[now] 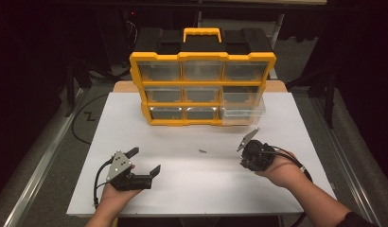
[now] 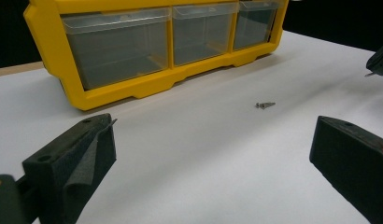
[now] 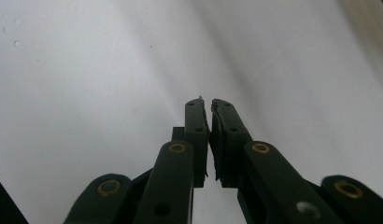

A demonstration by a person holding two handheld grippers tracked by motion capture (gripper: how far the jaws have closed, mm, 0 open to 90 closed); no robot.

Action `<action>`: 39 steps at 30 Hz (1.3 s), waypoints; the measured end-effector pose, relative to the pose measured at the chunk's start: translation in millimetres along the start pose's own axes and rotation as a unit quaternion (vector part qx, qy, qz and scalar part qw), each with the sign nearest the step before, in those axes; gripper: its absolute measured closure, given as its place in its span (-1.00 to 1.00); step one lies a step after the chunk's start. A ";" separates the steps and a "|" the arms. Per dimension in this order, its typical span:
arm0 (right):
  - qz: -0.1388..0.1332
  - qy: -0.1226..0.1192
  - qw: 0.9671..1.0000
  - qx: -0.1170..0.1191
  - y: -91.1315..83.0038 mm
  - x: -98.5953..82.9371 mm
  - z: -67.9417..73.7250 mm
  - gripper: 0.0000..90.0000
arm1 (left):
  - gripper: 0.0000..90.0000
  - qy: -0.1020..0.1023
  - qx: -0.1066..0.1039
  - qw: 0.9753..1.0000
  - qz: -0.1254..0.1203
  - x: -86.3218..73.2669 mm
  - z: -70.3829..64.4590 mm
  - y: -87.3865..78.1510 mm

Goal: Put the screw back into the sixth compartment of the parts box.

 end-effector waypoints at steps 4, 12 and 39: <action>0.001 -0.001 1.000 -0.001 -5.3 0.1 -1.2 0.94 | -0.97 -0.001 0.001 1.000 -0.001 0.2 0.5 -0.4; -0.006 0.004 1.000 0.000 -17.7 2.5 -5.0 0.94 | -0.97 -0.001 0.001 1.000 -0.002 0.2 0.9 -0.6; -0.016 0.005 1.000 -0.008 -59.3 16.7 -13.7 0.95 | -0.97 -0.001 0.002 1.000 -0.002 0.1 1.7 -0.9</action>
Point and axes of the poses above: each handheld gripper's, and its own axes: y roughly forward along the jaws, x roughly out of its top, z roughly to its left, the point moved 2 cm from there along y, roughly forward along the jaws, and after that the axes turned 2 degrees about x, right-handed, at the moved point
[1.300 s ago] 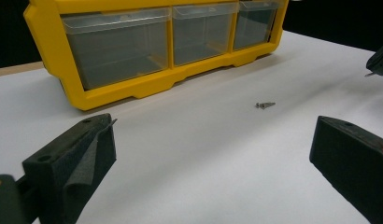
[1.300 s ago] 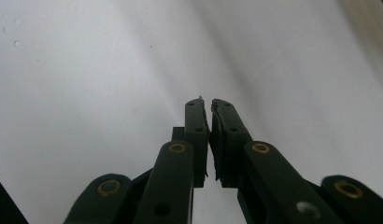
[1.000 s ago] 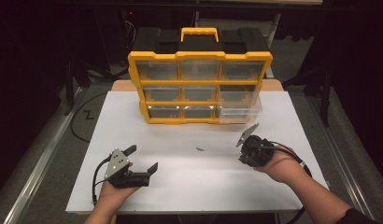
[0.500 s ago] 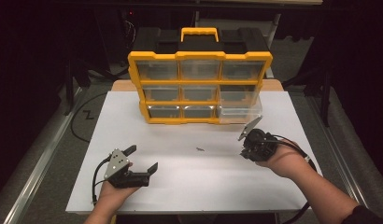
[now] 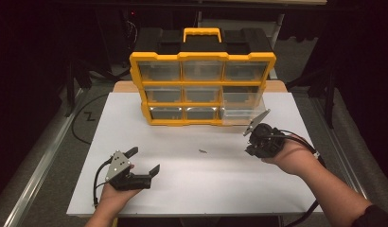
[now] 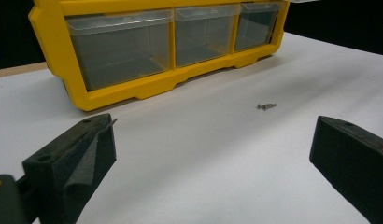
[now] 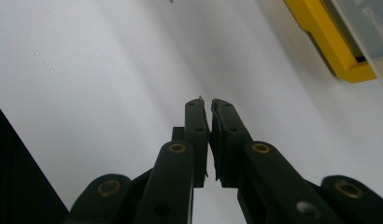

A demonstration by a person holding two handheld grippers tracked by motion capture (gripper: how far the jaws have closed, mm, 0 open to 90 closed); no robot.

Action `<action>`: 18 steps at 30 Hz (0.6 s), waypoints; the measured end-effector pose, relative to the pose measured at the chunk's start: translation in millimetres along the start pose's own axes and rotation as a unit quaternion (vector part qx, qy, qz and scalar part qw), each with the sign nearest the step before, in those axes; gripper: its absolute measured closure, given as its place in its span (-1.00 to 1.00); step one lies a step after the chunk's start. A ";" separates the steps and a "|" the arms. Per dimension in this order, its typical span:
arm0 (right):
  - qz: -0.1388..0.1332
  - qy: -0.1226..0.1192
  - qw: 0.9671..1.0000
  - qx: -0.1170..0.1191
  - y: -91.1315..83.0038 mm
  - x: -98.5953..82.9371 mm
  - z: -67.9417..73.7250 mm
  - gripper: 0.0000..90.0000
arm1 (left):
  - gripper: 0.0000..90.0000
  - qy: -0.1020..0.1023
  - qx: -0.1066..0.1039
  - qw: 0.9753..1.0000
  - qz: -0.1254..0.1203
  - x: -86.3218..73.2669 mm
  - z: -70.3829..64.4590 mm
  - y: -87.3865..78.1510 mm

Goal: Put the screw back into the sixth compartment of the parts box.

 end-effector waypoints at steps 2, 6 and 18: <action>-0.001 -0.001 1.000 0.000 -2.5 1.4 -0.6 0.94 | -0.97 0.000 0.000 1.000 0.000 0.0 0.1 -0.1; -0.003 -0.004 1.000 -0.001 -7.0 3.9 -1.7 0.95 | -0.97 -0.001 0.000 1.000 0.000 0.1 0.1 -0.1; -0.006 -0.003 1.000 -0.008 -22.1 9.0 -6.9 0.95 | -0.97 -0.002 0.000 1.000 -0.002 0.1 0.4 -0.2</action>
Point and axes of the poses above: each handheld gripper's, and its own axes: y roughly forward along the jaws, x roughly out of its top, z roughly to its left, the point moved 2 cm from there along y, roughly forward along the jaws, and after that the axes turned 2 degrees about x, right-handed, at the moved point
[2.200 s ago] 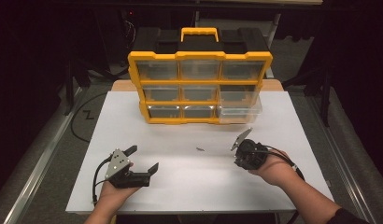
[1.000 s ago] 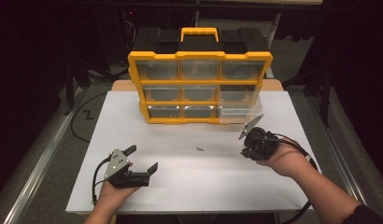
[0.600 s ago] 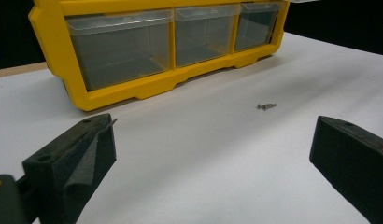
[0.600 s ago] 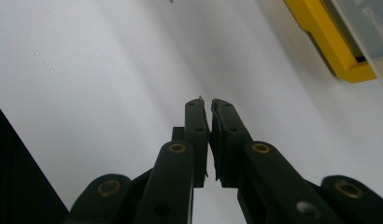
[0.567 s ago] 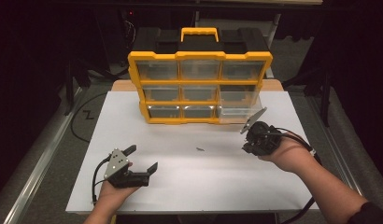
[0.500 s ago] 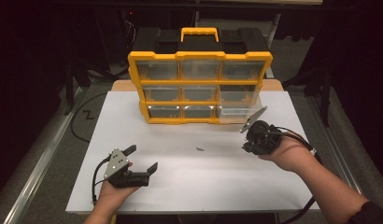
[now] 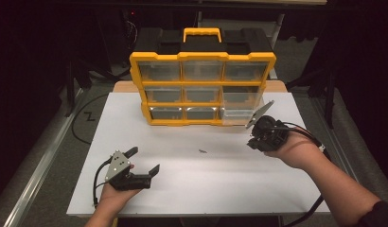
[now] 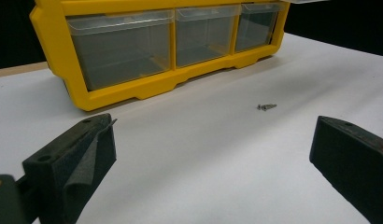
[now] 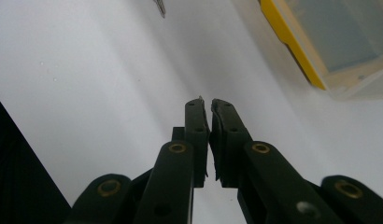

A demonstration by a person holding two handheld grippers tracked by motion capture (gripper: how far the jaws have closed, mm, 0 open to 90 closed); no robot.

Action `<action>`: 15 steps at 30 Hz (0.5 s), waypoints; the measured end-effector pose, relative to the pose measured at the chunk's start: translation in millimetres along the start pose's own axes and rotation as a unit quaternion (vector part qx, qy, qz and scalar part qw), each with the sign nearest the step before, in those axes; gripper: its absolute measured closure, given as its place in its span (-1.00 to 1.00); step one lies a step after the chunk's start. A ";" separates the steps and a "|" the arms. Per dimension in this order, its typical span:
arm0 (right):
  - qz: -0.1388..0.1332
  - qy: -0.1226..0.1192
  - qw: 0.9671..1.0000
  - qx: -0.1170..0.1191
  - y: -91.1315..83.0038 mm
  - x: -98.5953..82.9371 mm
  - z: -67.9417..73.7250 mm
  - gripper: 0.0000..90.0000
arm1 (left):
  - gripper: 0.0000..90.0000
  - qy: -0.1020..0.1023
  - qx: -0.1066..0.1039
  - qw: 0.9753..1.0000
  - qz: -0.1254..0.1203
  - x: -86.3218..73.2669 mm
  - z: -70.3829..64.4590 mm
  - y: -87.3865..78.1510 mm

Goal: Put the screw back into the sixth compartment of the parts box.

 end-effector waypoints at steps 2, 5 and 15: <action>0.000 0.001 1.000 -0.001 -2.5 0.8 -1.2 0.94 | -0.97 0.000 0.000 1.000 0.000 0.0 0.1 -0.2; 0.002 0.002 1.000 -0.005 -6.6 2.4 -2.4 0.95 | -0.97 -0.001 0.000 1.000 -0.001 0.0 0.3 -0.1; -0.004 -0.002 1.000 -0.014 -21.7 9.8 -6.0 0.95 | -0.97 -0.001 0.001 1.000 -0.002 0.2 0.4 -0.4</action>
Point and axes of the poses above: each handheld gripper's, and its own axes: y roughly forward along the jaws, x roughly out of its top, z roughly to its left, the point moved 2 cm from there along y, roughly forward along the jaws, and after that the axes turned 2 degrees about x, right-handed, at the moved point
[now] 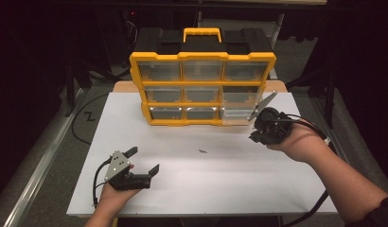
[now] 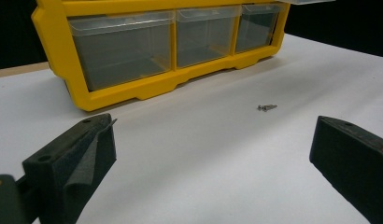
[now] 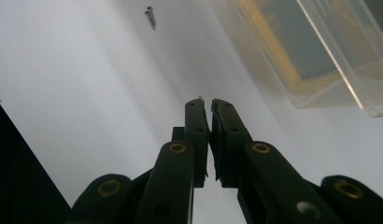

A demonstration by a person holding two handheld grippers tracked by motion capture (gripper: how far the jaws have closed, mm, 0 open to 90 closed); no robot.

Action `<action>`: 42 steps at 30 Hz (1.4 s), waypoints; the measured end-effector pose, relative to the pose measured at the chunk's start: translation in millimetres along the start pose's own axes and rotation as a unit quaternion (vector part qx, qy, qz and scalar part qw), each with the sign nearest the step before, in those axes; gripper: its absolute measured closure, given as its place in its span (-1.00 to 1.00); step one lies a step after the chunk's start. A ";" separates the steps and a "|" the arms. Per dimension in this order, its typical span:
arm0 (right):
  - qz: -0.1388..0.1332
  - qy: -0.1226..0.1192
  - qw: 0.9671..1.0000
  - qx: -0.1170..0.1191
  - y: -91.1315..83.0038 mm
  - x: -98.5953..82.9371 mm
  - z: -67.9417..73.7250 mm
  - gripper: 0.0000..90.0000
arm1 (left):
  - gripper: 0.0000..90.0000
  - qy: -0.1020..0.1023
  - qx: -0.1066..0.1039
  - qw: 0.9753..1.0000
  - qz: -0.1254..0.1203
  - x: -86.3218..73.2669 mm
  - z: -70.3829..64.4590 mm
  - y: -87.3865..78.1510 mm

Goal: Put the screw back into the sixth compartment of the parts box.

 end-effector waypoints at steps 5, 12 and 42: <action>-0.002 -0.003 1.000 -0.003 -7.4 3.9 -2.0 0.95 | -0.97 0.000 0.000 1.000 0.000 -0.1 -0.2 0.2; -0.003 -0.004 1.000 -0.011 -16.9 10.6 -7.2 0.95 | -0.97 0.001 0.000 1.000 0.002 -0.1 -0.1 0.2; -0.008 -0.012 1.000 -0.013 -34.2 55.1 -27.1 0.95 | -0.97 -0.002 0.000 1.000 -0.001 0.2 0.9 -0.4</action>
Point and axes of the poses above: each handheld gripper's, and its own axes: y roughly forward along the jaws, x roughly out of its top, z roughly to its left, the point moved 2 cm from there along y, roughly forward along the jaws, and after that the axes turned 2 degrees about x, right-handed, at the moved point
